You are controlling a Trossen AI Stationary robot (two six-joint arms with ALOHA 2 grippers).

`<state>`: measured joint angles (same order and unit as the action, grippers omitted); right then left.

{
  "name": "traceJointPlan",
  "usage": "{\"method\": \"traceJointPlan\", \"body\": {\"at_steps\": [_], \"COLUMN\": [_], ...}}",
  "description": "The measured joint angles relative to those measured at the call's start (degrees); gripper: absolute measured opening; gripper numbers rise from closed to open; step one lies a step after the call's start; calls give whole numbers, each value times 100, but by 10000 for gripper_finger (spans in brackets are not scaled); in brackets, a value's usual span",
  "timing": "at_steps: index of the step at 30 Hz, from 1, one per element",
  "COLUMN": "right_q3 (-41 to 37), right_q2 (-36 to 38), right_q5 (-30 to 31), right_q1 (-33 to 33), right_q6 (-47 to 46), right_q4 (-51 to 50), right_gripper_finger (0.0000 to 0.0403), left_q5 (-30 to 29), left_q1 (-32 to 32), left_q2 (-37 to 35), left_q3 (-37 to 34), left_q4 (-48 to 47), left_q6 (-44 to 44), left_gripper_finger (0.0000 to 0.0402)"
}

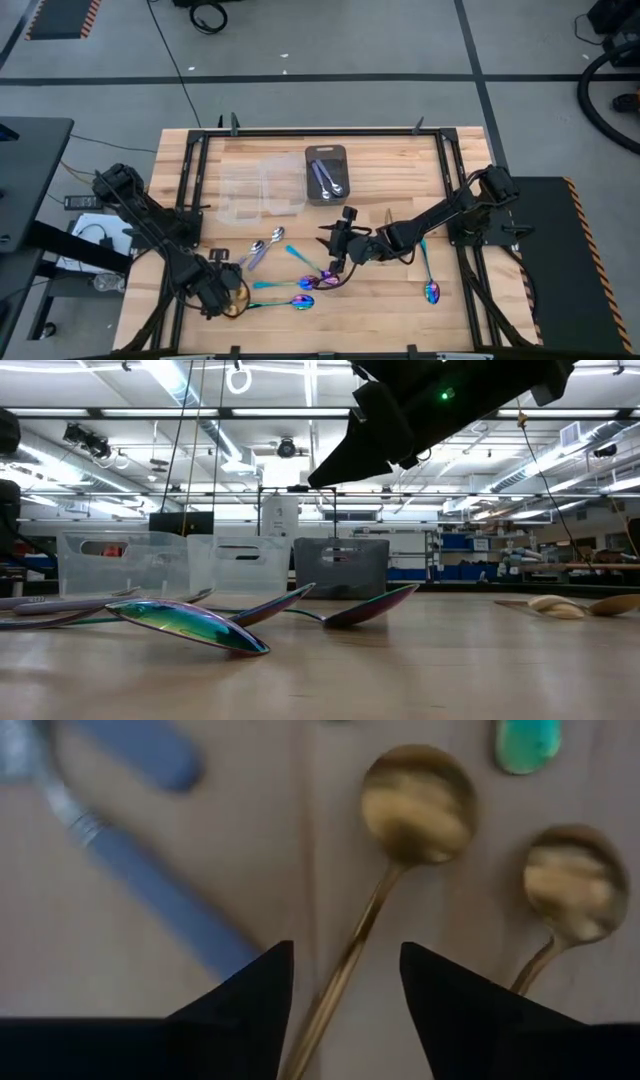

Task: Sort silverware by color (type)
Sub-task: Put the gold spoon into the left transparent bin

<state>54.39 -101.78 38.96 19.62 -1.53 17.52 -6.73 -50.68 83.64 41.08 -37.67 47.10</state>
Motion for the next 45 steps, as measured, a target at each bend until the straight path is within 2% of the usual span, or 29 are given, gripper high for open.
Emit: {"method": "traceJointPlan", "body": {"at_steps": [3,10,14,20,26,32,45], "right_q3": [2,2,2,2,2,2,2], "right_q2": [0,0,0,-2,-2,-2,-2], "right_q5": [-2,-2,-2,-2,-4,-4,-7], "right_q1": [2,0,0,0,0,0,0], "right_q6": [0,-1,-1,-3,-43,-43,-45], "right_q4": [0,0,0,0,-4,-4,-2], "right_gripper_finger": [152,152,152,152,152,152,152], "left_q5": [-111,-265,-281,-270,-316,-660,-930], "left_q1": [0,0,-44,-72,-115,-221,-194], "left_q2": [0,-2,-4,46,289,313,315], "left_q3": [-174,-327,-371,-386,-365,-348,40], "left_q4": [423,535,694,780,738,673,-31], "left_q6": [-331,-576,-1030,-1445,-1487,-1471,-1478], "left_gripper_finger": [185,163,141,84,18,17,17]}}
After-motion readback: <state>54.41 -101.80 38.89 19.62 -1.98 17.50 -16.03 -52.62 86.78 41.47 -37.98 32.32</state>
